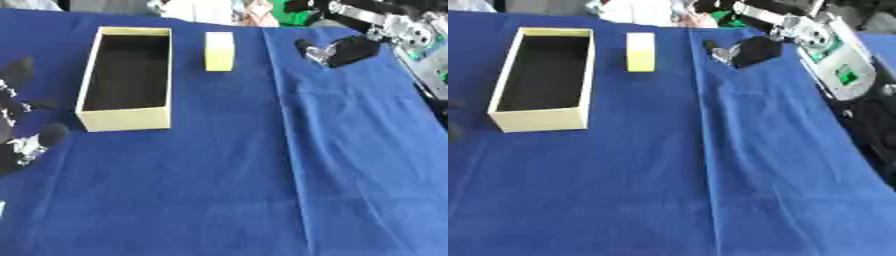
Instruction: Pick up objects on the table and place them in the box.
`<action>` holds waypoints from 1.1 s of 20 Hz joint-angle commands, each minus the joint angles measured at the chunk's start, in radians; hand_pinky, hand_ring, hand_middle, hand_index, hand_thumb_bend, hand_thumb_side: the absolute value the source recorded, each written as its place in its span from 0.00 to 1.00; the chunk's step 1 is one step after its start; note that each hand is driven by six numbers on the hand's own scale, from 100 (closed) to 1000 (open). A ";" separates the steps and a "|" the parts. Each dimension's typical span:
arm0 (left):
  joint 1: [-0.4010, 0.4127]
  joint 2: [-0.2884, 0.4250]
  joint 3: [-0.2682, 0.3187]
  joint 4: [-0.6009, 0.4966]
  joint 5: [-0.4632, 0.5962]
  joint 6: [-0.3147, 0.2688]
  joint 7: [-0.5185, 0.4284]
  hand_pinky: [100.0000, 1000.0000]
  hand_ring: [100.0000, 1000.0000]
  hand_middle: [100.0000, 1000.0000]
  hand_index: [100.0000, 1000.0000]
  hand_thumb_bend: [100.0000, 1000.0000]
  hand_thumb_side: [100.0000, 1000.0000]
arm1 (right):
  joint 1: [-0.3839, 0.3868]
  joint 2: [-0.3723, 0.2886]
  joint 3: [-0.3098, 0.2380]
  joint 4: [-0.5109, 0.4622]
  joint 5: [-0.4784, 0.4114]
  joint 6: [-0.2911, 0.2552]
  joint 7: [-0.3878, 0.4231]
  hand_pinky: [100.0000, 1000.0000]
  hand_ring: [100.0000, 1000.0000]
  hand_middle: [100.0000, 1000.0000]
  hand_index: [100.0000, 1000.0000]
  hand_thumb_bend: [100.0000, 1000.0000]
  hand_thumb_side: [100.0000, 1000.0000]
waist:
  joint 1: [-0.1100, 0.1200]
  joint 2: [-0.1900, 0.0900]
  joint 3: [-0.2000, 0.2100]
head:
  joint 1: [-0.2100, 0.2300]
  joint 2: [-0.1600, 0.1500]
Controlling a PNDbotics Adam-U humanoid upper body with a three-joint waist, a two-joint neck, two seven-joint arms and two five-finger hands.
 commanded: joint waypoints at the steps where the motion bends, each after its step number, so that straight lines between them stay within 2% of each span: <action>1: -0.016 0.022 -0.005 -0.014 0.008 -0.006 -0.006 0.68 1.00 0.94 0.94 0.92 0.49 | -0.057 0.024 0.008 0.073 0.044 -0.008 0.051 0.88 1.00 0.93 1.00 0.00 0.40 | 0.002 -0.017 0.004 | -0.006 -0.006; 2: -0.017 0.022 -0.005 -0.014 0.009 -0.006 -0.007 0.68 1.00 0.94 0.94 0.91 0.49 | -0.071 0.039 0.009 0.097 0.058 -0.013 0.066 0.88 1.00 0.94 1.00 0.00 0.36 | 0.000 -0.017 0.008 | -0.007 -0.006; 9: -0.020 0.020 -0.009 -0.013 0.010 -0.006 -0.018 0.68 1.00 0.94 0.94 0.89 0.50 | -0.160 0.142 -0.019 0.246 0.170 -0.037 0.150 0.89 1.00 0.97 1.00 0.00 0.39 | -0.002 -0.015 0.026 | -0.016 -0.008; 13: -0.021 0.018 -0.011 -0.013 0.008 -0.006 -0.021 0.68 1.00 0.94 0.94 0.87 0.51 | -0.196 0.180 -0.028 0.283 0.240 -0.049 0.120 0.90 1.00 0.97 1.00 0.00 0.50 | -0.005 -0.015 0.036 | -0.019 -0.008; 16: -0.022 0.019 -0.011 -0.013 0.007 -0.005 -0.021 0.68 1.00 0.95 0.95 0.86 0.51 | -0.208 0.186 -0.013 0.273 0.296 -0.065 0.089 0.90 1.00 0.98 1.00 0.07 0.59 | -0.008 -0.015 0.045 | -0.021 -0.008; 20: -0.023 0.019 -0.012 -0.013 0.008 -0.006 -0.023 0.68 1.00 0.95 0.95 0.85 0.51 | -0.214 0.198 -0.006 0.270 0.373 -0.085 0.074 0.91 1.00 0.99 1.00 0.09 0.59 | -0.012 -0.015 0.055 | -0.021 -0.010; 22: -0.025 0.020 -0.012 -0.013 0.009 -0.007 -0.024 0.68 1.00 0.95 0.95 0.85 0.51 | -0.219 0.206 -0.011 0.277 0.410 -0.093 0.065 0.91 1.00 0.99 1.00 0.10 0.54 | -0.013 -0.015 0.060 | -0.022 -0.011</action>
